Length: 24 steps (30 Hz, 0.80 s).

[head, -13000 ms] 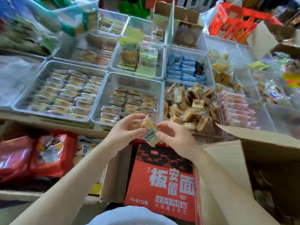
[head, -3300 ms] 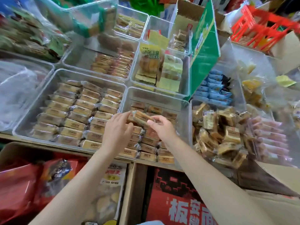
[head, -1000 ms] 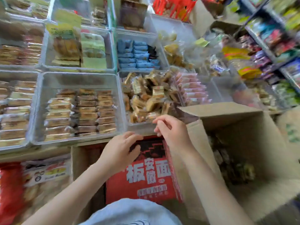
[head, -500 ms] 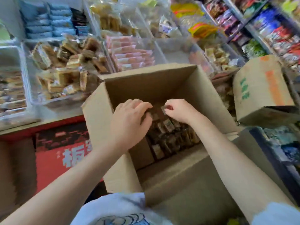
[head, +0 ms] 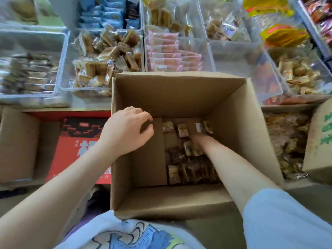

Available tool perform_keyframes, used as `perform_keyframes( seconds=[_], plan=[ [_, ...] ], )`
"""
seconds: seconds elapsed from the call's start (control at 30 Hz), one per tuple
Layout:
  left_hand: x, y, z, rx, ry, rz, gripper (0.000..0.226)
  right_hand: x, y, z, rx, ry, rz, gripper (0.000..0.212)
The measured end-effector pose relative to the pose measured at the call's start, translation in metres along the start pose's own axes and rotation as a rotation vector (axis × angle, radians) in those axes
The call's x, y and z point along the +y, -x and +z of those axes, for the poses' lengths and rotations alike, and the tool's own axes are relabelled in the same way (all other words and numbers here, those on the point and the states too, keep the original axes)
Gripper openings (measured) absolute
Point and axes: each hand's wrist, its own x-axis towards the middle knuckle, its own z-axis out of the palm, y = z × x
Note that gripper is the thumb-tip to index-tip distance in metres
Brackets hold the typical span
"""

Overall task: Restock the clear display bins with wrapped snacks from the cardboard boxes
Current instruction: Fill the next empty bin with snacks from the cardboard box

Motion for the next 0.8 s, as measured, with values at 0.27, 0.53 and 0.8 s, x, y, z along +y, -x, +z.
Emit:
perform_keyframes(
  seconds=[0.27,0.53,0.8],
  plan=[
    [0.003,0.0,0.0,0.038,0.06,-0.046,0.019,0.012,-0.002,-0.024,-0.008,-0.06,-0.087,0.04],
    [-0.004,0.009,-0.011,0.2,0.49,-0.166,0.035,-0.028,0.125,-0.104,-0.046,-1.395,-0.754,0.039],
    [-0.117,0.018,-0.069,0.316,0.884,-0.352,0.025,-0.158,0.185,-0.153,0.066,-1.514,-0.973,0.048]
  ],
)
